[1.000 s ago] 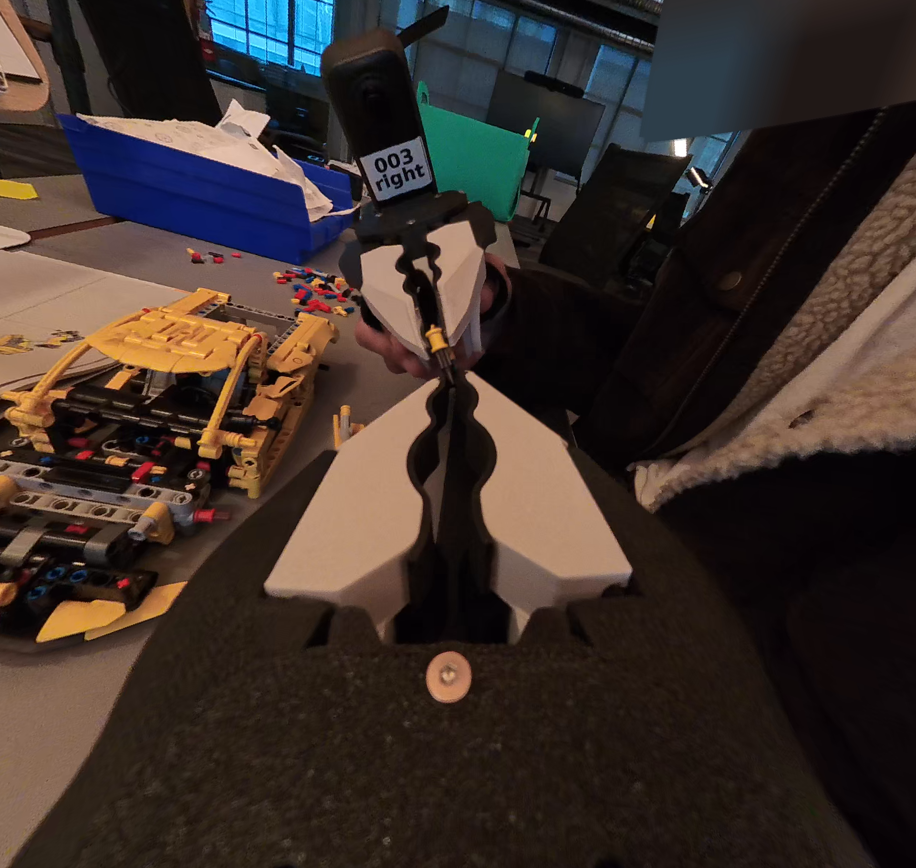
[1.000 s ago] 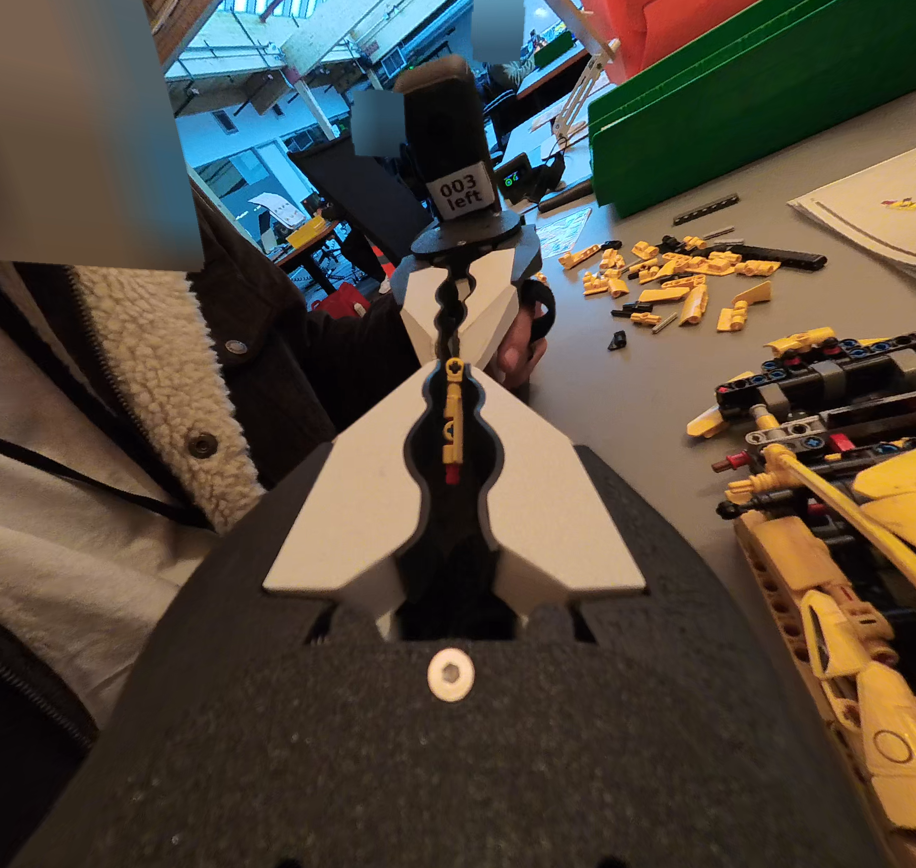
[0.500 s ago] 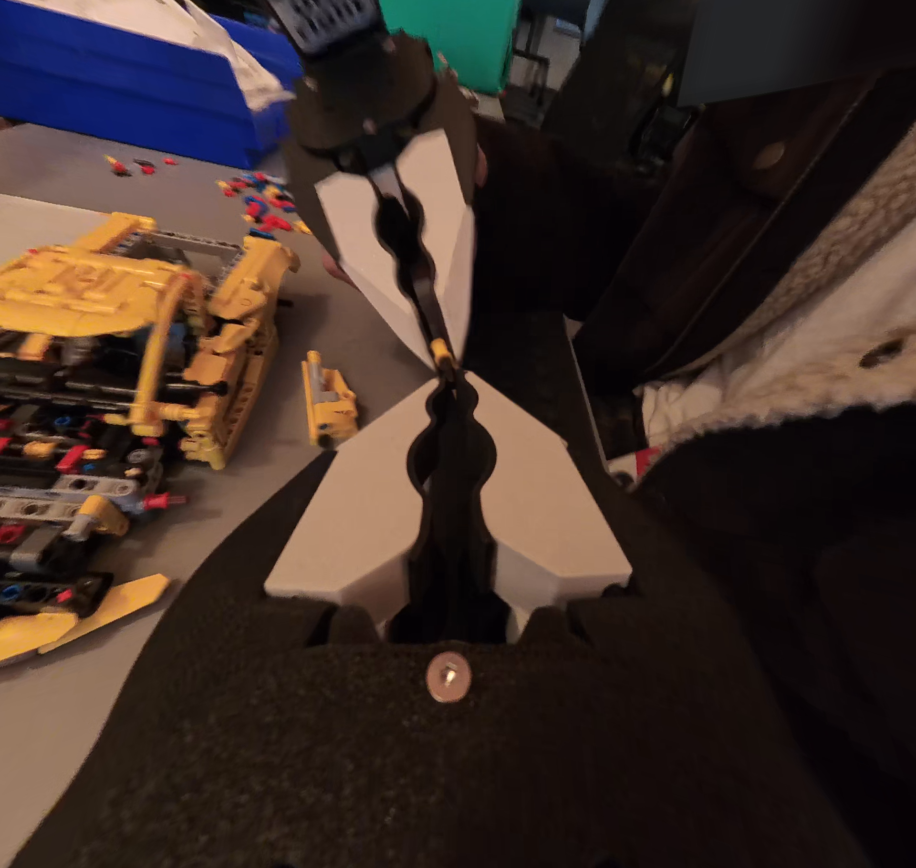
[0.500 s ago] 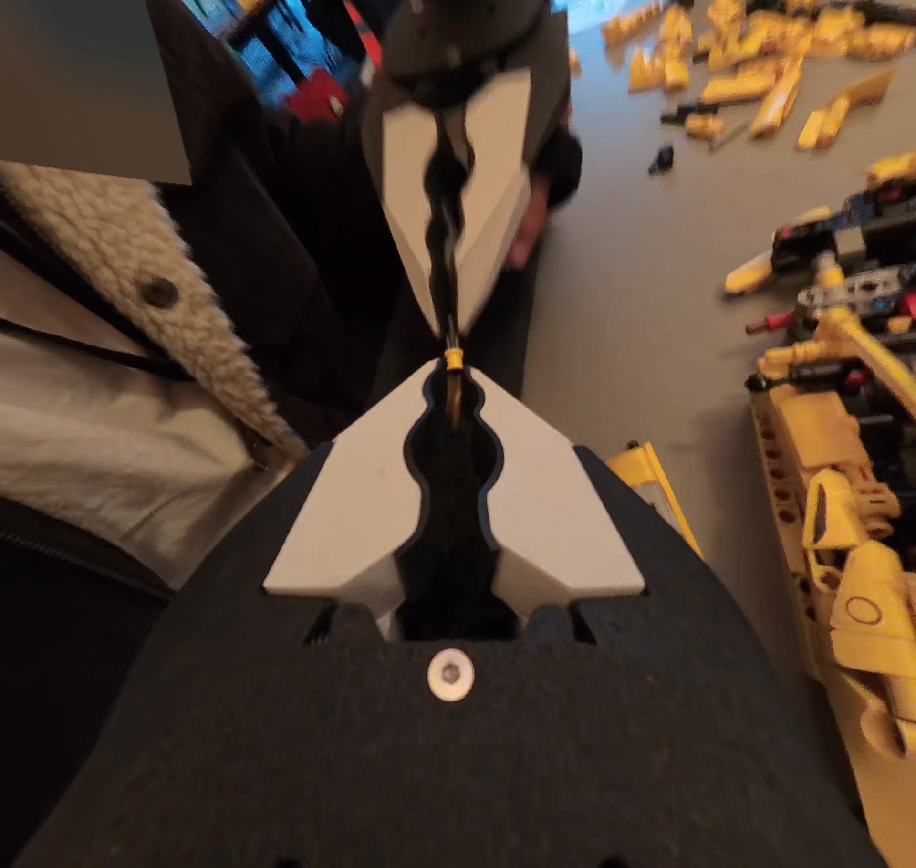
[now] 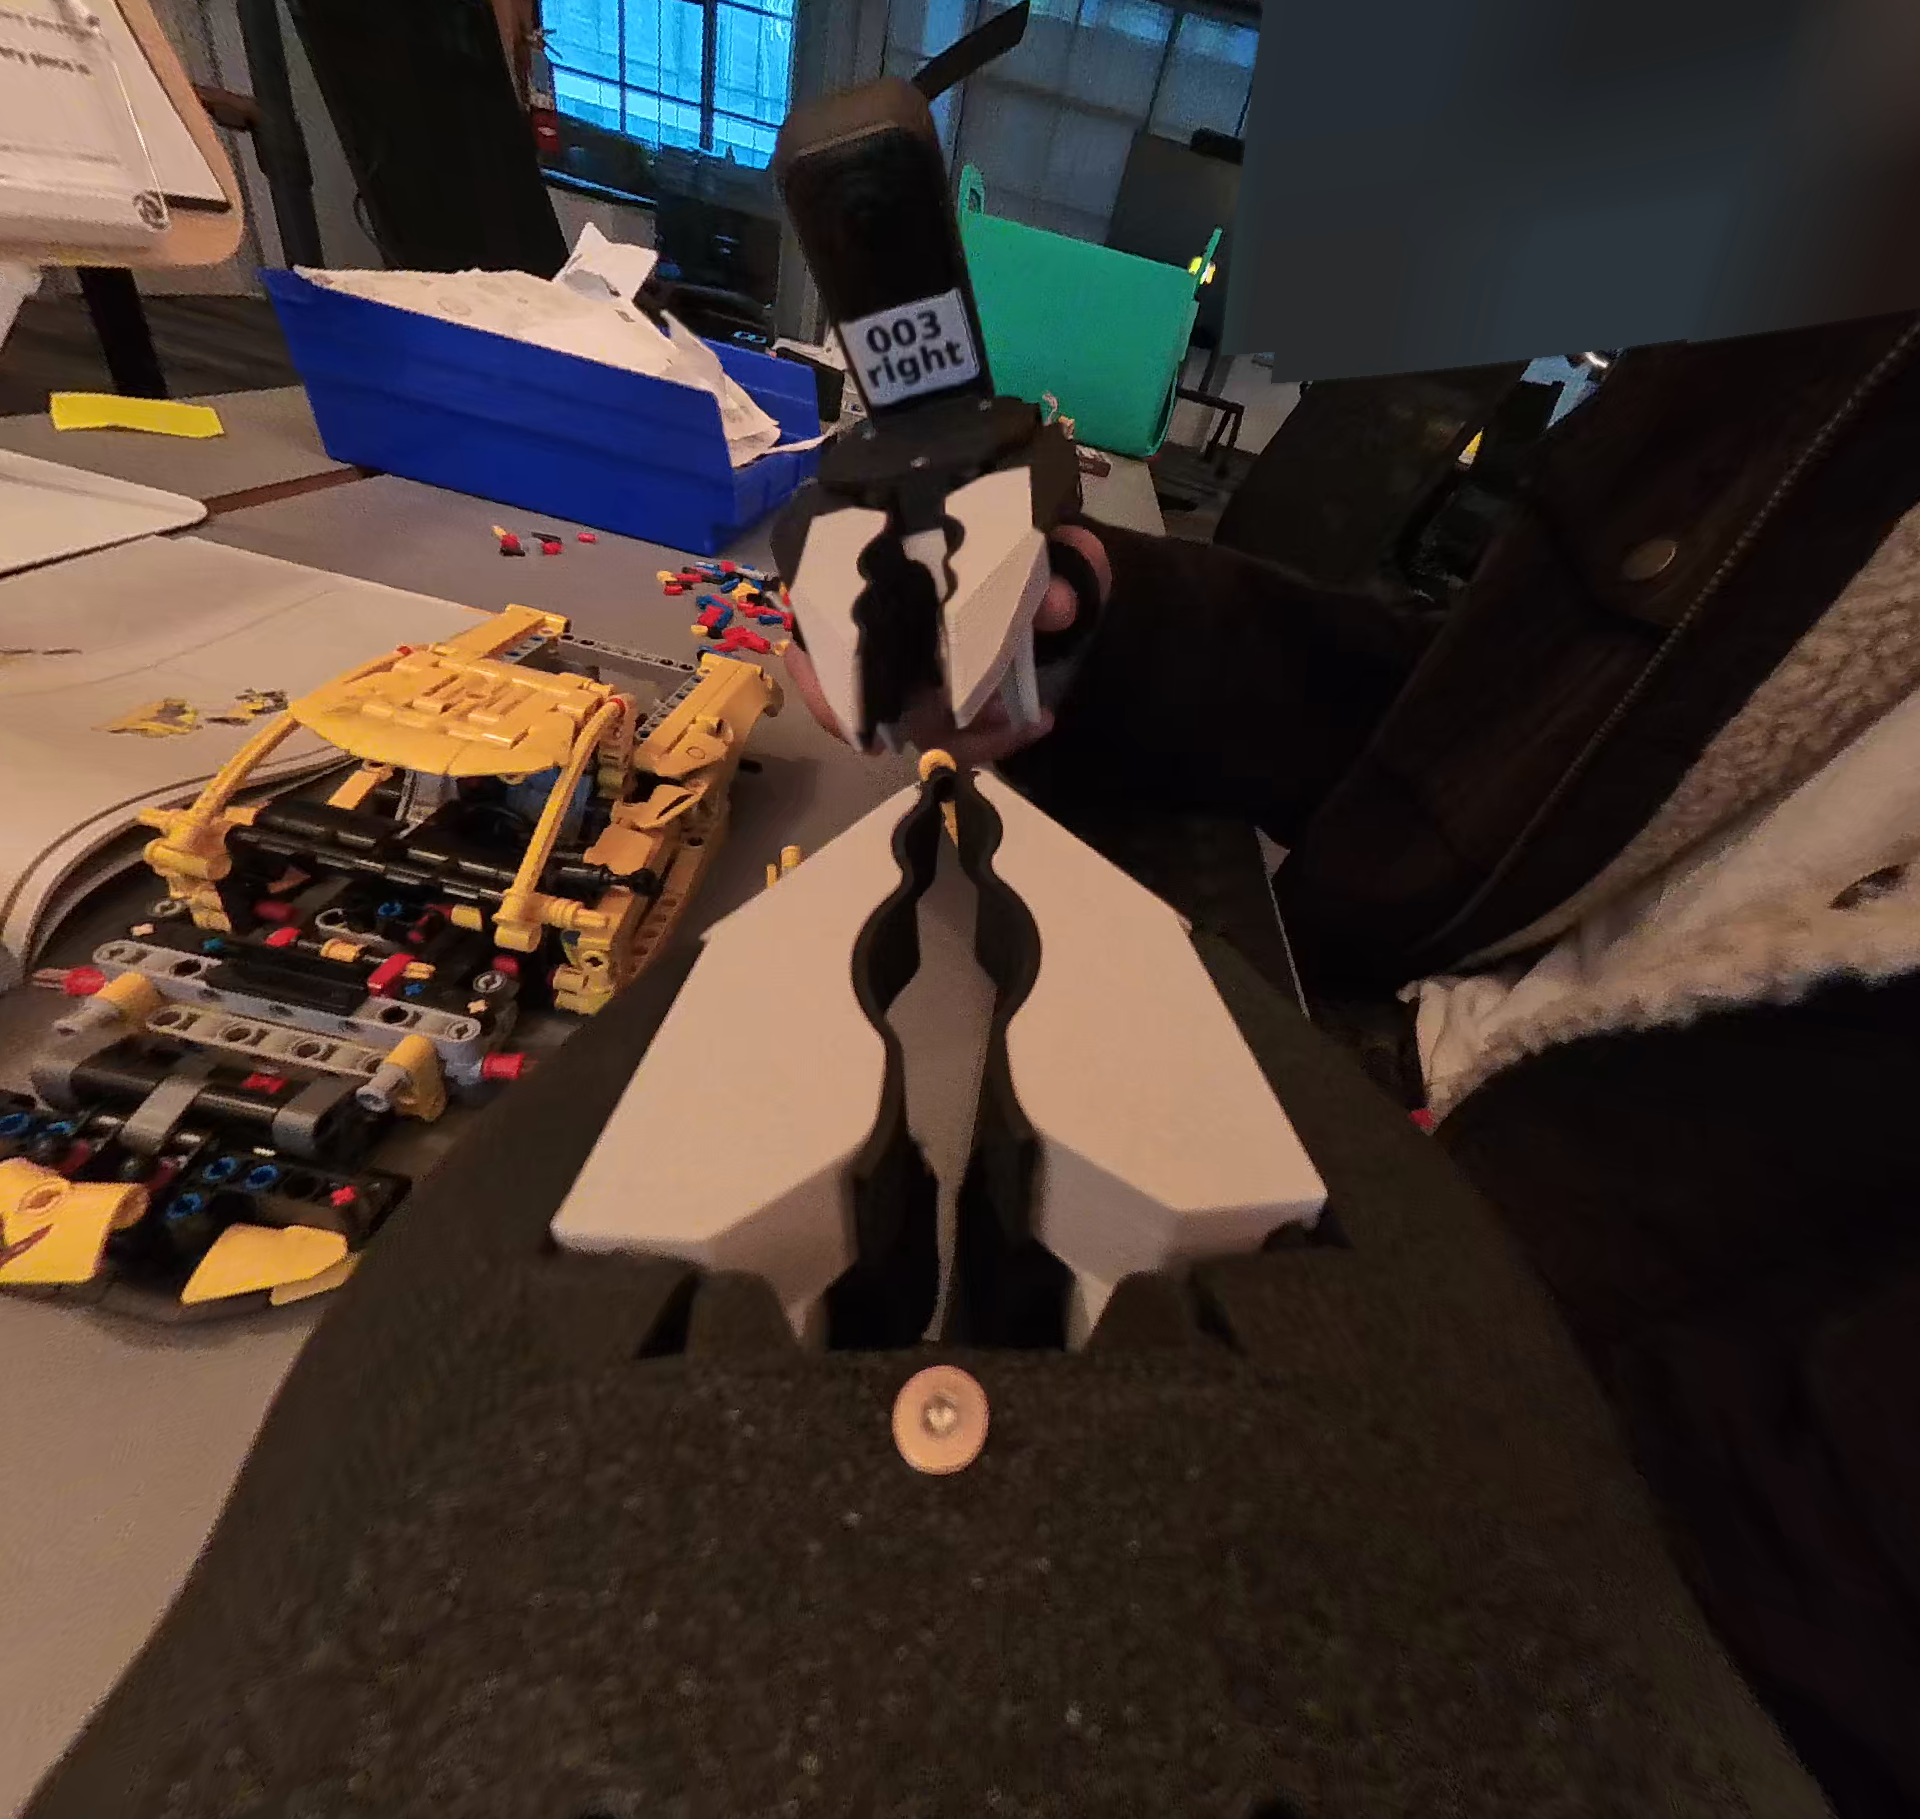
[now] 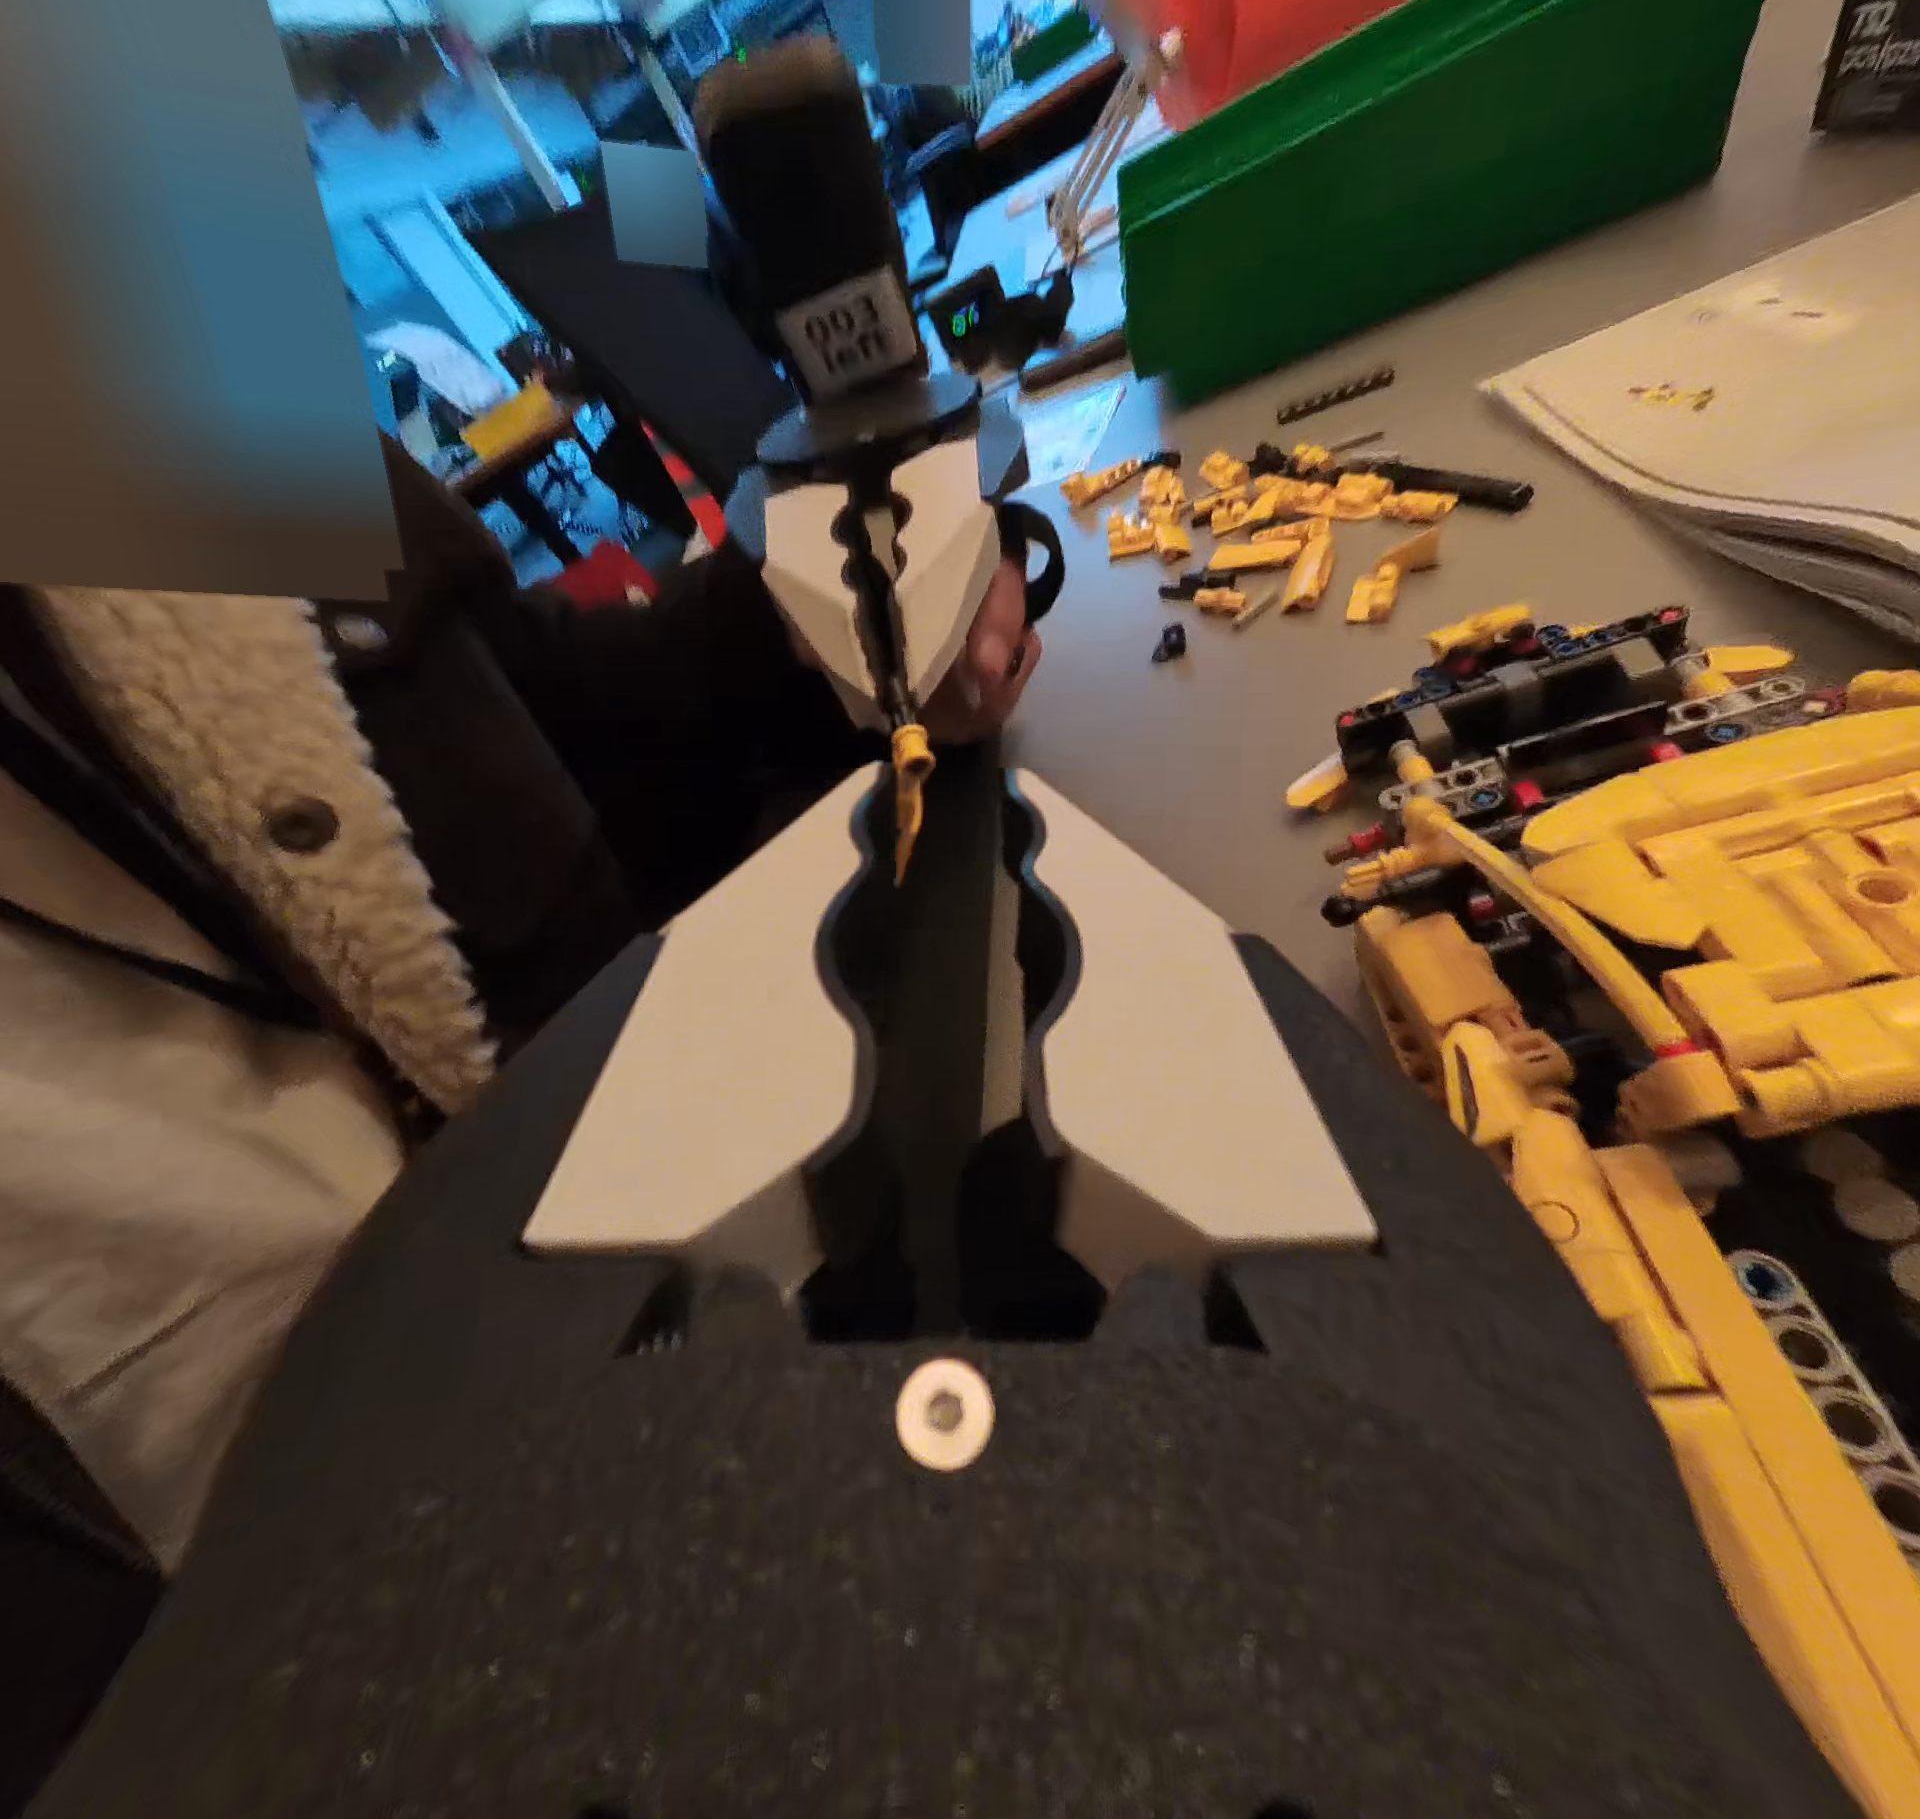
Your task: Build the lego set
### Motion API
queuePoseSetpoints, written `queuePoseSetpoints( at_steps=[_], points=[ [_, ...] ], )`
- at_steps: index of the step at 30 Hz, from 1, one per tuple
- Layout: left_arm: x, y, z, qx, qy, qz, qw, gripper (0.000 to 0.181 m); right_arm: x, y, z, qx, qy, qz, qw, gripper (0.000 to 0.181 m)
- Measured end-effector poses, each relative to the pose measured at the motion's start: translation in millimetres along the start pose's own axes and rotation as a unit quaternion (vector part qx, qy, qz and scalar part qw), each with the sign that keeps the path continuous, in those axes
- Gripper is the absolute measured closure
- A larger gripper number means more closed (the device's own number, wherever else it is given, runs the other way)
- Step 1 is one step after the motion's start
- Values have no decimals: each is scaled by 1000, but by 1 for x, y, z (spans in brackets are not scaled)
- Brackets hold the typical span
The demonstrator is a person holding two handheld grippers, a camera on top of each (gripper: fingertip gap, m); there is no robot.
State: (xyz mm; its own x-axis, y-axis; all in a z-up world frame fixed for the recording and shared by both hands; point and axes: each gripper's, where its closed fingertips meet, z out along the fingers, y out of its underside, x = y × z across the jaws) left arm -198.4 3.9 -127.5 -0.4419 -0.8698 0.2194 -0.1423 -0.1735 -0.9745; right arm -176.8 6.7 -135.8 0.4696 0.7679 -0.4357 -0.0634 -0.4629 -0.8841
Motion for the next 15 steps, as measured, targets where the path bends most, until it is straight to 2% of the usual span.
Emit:
queuePoseSetpoints(
  at_steps=[3, 8, 15],
  points=[
    [0, -6, -2, 17, -2, 8, 1000, 179, -5, -2, 8, 8, 0, 10, 1000, 148],
    [4, -11, -3, 33, 4, 19, 999, 178, -13, -4, 14, 25, -8, 10, 1000, 166],
    [8, -9, -1, 27, 10, 25, 999, 178, -19, -4, 17, 19, -20, 8, 1000, 176]
  ],
)
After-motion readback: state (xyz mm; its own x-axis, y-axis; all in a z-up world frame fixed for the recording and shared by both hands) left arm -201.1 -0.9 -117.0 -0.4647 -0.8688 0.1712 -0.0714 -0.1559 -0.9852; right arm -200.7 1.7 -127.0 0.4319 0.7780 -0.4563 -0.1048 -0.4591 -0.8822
